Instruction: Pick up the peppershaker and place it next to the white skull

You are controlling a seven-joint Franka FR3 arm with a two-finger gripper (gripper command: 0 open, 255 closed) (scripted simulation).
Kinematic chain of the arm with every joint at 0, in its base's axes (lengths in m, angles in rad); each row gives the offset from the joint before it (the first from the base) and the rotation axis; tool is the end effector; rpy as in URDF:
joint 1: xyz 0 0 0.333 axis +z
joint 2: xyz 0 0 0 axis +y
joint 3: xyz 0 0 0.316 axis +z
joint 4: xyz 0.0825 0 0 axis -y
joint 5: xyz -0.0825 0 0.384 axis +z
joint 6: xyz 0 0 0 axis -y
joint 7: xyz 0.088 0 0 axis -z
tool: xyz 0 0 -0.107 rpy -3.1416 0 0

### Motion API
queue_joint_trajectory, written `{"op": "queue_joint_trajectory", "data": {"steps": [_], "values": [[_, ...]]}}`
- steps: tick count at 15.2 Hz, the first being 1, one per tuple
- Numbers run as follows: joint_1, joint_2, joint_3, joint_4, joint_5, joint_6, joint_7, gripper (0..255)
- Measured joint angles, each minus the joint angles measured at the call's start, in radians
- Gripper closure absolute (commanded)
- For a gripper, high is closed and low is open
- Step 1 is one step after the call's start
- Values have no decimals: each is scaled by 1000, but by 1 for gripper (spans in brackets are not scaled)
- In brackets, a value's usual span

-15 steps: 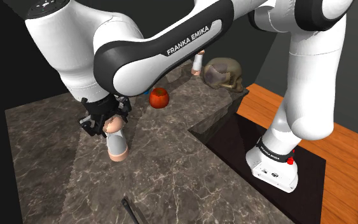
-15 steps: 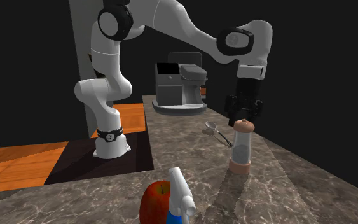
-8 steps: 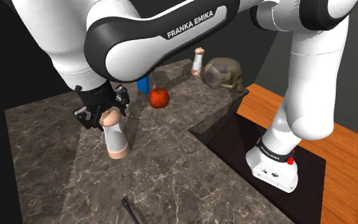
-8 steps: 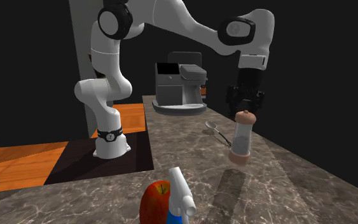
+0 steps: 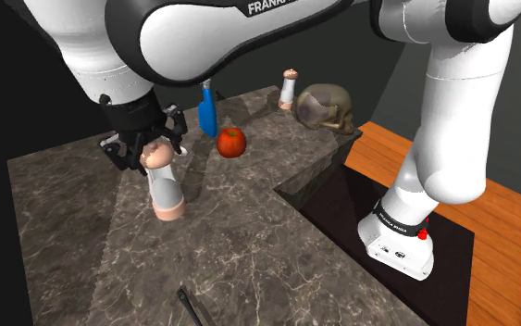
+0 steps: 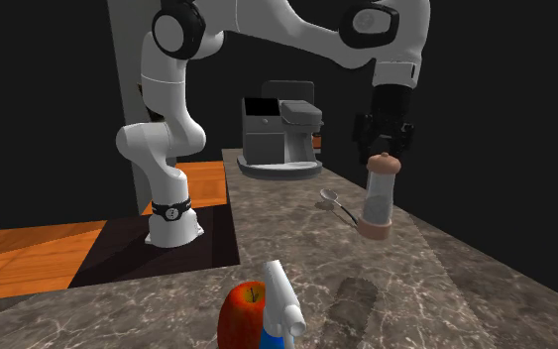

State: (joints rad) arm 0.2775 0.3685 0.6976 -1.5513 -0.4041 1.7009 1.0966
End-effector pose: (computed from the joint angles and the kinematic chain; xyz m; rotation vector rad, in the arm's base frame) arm 0.4308 0.4722 0.4670 2.9460 -0.0889 0.1086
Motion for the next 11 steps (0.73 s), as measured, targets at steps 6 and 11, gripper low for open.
{"op": "queue_joint_trajectory", "data": {"steps": [6, 11], "values": [[8, -10, 5, 66, 9, -71, -17, 255], [24, 0, 5, 151, 5, -144, -31, 255]]}}
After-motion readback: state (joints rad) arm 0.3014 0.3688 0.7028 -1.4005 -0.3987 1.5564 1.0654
